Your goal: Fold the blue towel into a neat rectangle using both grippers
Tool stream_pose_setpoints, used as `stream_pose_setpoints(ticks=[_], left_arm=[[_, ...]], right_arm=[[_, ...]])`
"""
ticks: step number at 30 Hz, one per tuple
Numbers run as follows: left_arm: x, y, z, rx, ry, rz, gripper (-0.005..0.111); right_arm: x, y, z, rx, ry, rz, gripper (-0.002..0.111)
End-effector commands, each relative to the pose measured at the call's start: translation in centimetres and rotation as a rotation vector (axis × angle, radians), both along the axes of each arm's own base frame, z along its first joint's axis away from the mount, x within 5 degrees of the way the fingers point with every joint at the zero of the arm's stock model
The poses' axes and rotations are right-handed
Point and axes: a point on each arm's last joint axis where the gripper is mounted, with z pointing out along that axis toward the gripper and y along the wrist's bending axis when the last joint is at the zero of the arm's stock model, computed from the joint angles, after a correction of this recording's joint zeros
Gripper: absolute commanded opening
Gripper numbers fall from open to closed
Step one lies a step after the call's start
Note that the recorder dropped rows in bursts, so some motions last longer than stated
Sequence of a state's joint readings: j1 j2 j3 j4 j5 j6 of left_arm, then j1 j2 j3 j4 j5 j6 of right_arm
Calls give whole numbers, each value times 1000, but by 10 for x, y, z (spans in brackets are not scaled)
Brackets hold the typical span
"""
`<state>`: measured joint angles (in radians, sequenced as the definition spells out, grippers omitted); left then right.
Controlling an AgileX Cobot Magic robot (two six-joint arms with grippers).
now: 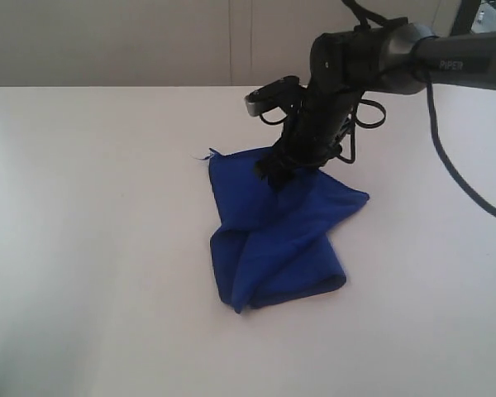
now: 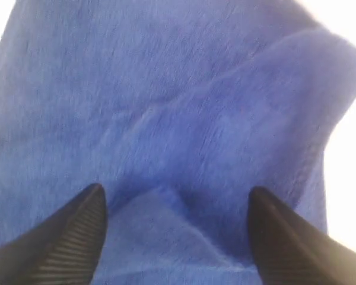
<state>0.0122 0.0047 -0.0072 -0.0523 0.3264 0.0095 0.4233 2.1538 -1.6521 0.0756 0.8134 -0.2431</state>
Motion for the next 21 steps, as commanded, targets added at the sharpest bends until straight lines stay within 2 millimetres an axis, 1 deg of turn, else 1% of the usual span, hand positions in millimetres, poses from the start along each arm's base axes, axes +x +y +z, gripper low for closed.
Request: stream_pose_setpoints(ticks=[1,5,8,11,13,16,21], left_arm=[[-1,0,-3,-9,13,6,0],[-1,0,-3,-9,13,6,0],[-1,0,-3,-9,13,6,0],[-1,0,-3,-9,13,6,0],[-1,0,-3,-9,13,6,0],[-1,0,-3,-9,13,6,0],[-1,0,-3,-9,13,6,0]], right_arm=[[7,-1,10,51,-75,-71,64],[8,-1,17,78,-103,-100,64],[8,-1,27,105,-126,-132,64],[8,-1,36,144,-150,-182,64],[7,-1,42,181,-135,-263,64],[2,-3,40,242,-19,-501,63],[-3,-1,21,231,101,-632,63]])
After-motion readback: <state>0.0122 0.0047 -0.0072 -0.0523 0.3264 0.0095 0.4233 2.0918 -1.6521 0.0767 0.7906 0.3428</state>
